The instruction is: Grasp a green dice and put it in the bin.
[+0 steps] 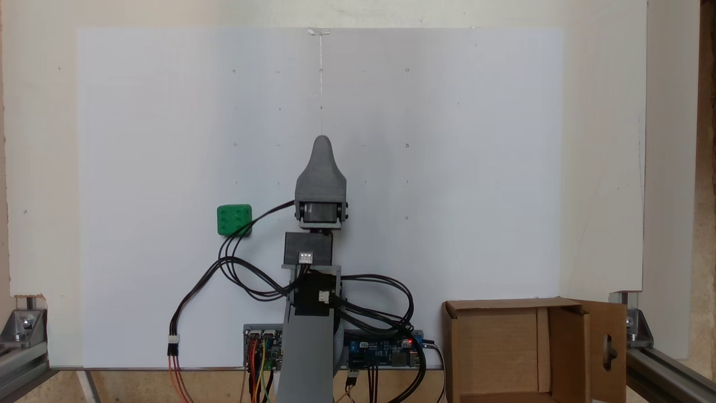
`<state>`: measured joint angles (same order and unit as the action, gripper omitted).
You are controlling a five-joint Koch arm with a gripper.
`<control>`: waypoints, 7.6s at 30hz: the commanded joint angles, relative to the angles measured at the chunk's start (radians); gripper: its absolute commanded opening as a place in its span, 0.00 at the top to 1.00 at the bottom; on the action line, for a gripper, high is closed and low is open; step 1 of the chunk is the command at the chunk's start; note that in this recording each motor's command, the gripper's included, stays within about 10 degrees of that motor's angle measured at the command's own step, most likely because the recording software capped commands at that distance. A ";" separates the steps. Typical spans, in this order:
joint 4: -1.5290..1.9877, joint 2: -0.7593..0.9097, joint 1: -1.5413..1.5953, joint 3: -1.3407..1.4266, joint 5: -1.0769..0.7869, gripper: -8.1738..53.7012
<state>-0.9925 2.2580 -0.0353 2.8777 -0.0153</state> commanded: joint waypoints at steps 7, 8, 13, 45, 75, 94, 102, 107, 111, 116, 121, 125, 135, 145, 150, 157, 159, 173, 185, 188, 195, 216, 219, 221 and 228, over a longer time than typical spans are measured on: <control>0.563 0.107 0.017 -0.431 -0.040 0.16; 0.633 0.106 0.026 -0.482 -0.040 0.16; 0.965 0.103 0.132 -0.635 0.015 0.17; 2.303 -0.314 0.614 -1.227 0.454 0.14; 2.220 -0.483 0.881 -1.266 0.710 0.13; 2.237 -0.476 0.937 -1.264 1.011 0.14; 2.227 -0.512 0.936 -1.264 1.025 0.15; 2.227 -0.577 0.937 -1.264 1.025 0.15; 2.227 -0.580 0.937 -1.264 1.025 0.15; 2.227 -0.577 0.936 -1.264 1.025 0.15; 2.214 -0.578 0.942 -1.261 1.025 0.14; 2.200 -0.580 0.940 -1.255 1.025 0.15; 1.951 -0.560 0.956 -1.098 1.023 0.17; 1.933 -0.558 0.946 -1.051 1.022 0.17; 1.933 -0.565 0.946 -1.020 1.022 0.17; 1.934 -0.569 0.945 -1.002 1.022 0.17; 1.933 -0.572 0.945 -0.997 1.022 0.17; 1.916 -0.630 0.948 -0.986 1.022 0.19; 1.876 -0.635 0.953 -0.968 1.022 0.19; 1.876 -0.635 0.956 -0.968 1.023 0.19; 1.891 -0.650 0.950 -0.959 1.022 0.18; 1.868 -0.657 0.897 -0.965 1.023 0.17; 1.867 -0.660 0.900 -0.965 1.023 0.17; 1.852 -0.661 0.908 -0.965 1.023 0.18; 1.821 -0.666 0.934 -0.963 1.022 0.23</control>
<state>0.8283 1.5907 0.8958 1.9328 0.9311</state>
